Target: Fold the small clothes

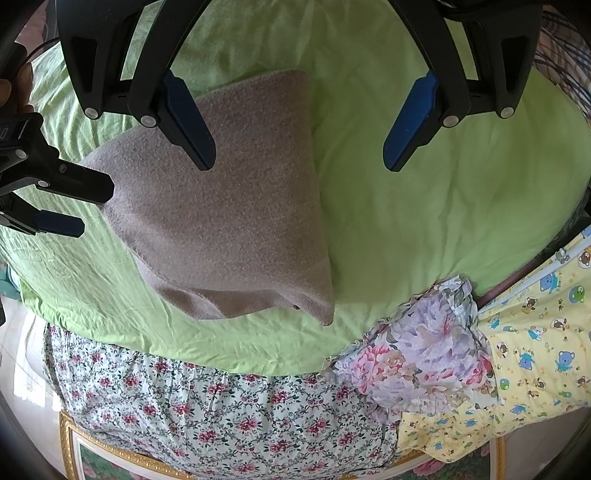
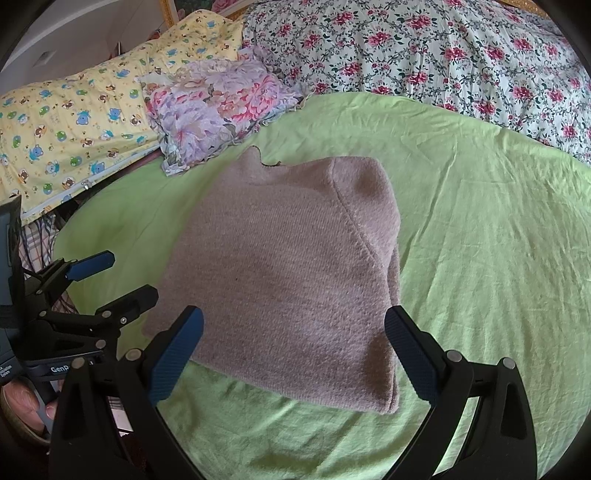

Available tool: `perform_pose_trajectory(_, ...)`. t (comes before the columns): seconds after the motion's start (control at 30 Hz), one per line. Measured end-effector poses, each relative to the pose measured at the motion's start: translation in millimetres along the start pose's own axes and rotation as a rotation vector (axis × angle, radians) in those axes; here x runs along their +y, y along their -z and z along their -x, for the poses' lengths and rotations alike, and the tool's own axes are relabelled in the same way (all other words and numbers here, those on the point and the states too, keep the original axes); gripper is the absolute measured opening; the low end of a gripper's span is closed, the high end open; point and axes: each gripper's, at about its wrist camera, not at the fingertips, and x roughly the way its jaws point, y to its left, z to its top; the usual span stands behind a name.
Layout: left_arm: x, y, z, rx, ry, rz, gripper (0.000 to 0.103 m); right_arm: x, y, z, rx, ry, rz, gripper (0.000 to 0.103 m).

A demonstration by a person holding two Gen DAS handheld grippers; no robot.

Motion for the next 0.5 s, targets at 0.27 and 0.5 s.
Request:
perform_pose_trajectory(0.27,-1.3,0.4,0.7,0.0,-0.002,0.0,0.093,0.2,0.1,-0.3,0.0,0.001,0.0,0.098)
perform_pose_trajectory(0.5,-2.2,0.0,0.1,0.003,0.0,-0.001,0.093,-0.4,-0.5,-0.1,0.002,-0.001,0.0,0.099)
